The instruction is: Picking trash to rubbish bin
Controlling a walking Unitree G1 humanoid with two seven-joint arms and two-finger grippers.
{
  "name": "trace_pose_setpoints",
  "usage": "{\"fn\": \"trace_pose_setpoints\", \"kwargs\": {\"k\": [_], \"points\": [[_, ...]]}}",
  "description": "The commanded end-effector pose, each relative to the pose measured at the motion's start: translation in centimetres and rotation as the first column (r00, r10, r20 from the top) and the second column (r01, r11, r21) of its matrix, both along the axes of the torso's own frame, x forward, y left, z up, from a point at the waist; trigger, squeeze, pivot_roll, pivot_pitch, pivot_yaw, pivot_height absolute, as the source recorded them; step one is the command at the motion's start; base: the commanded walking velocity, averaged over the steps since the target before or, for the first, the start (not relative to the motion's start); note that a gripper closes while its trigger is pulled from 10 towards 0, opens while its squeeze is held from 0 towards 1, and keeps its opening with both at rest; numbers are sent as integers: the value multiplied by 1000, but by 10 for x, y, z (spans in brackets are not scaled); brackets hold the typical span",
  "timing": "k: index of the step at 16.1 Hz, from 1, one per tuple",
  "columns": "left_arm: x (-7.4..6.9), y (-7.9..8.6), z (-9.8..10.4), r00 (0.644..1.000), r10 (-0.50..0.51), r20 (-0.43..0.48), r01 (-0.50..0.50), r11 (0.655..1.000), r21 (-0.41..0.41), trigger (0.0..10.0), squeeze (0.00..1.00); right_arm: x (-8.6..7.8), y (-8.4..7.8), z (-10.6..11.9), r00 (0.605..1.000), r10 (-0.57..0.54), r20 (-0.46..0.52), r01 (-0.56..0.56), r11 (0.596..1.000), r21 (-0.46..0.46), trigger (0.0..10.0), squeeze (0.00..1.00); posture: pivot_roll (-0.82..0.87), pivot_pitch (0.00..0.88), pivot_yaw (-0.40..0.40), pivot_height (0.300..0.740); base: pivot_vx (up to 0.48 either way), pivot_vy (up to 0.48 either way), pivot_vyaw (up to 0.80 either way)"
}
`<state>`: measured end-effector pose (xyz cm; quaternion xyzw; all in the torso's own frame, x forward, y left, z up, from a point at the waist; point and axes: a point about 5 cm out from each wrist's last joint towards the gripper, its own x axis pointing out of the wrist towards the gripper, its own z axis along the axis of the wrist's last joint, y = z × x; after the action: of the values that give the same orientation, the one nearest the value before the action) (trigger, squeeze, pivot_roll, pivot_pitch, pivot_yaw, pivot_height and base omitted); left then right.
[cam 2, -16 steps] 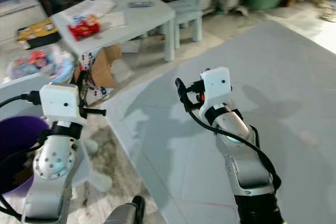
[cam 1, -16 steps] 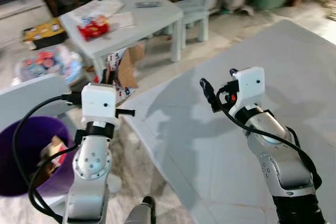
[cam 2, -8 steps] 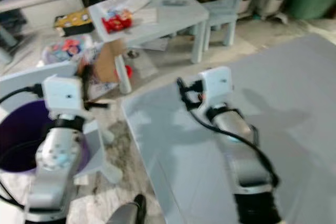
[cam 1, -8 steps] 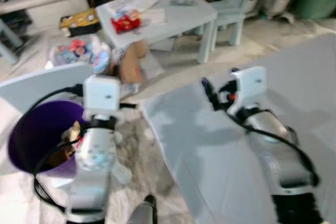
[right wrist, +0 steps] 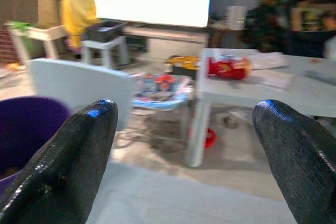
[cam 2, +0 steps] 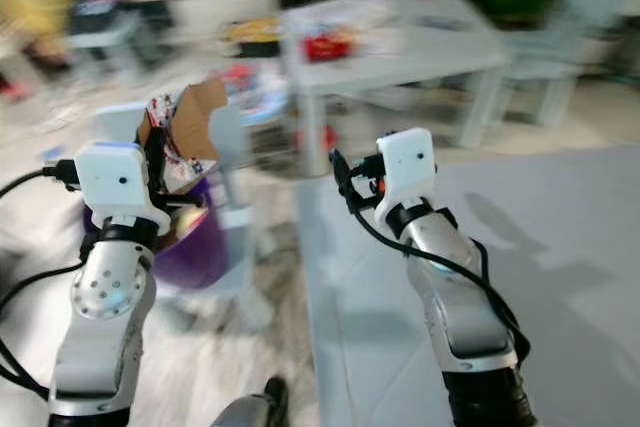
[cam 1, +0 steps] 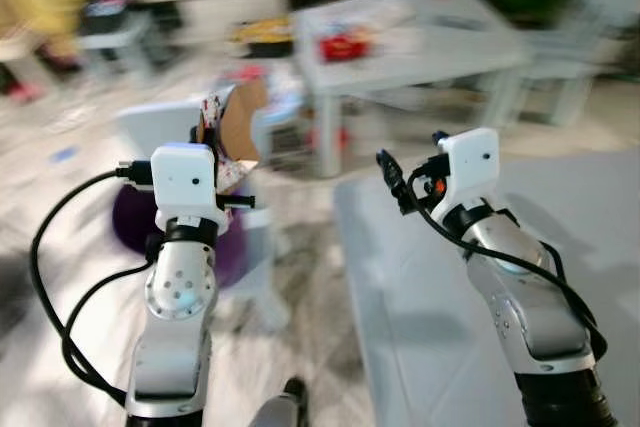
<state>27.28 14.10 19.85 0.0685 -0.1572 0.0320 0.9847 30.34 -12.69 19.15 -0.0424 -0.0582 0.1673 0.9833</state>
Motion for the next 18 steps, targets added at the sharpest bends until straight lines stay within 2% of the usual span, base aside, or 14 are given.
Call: {"fn": "trace_pose_setpoints", "kwargs": {"k": [1, 5, 9, 18], "points": [[0, -1, 1, 1000, -4, 0, 4, 1000, -13, 0, 0, -1, -2, 2, 1000, -3, 8, 3, 1000, 0, 10000, 0, 30, 164, -5, 740, 0, 0, 800], [1, -3, 1, 1000, -12, 3, 12, 1000, -26, 0, 0, -1, -2, 2, 1000, -2, 10, 2, 1000, 6, 10000, 0, 27, 163, -7, 740, 0, 0, 781], [3, -5, -1, 999, -30, -16, 29, 998, -60, 0, 0, 0, -4, 4, 1000, -9, 14, 9, 1000, 13, 10000, 0, 22, 165, -8, 740, 0, 0, 0], [6, -5, -3, 999, -33, -32, 31, 996, -78, 0, 0, 1, -5, 6, 1000, -11, 17, 10, 1000, 10, 10000, 0, 18, 164, -14, 740, 0, 340, 0]]}}
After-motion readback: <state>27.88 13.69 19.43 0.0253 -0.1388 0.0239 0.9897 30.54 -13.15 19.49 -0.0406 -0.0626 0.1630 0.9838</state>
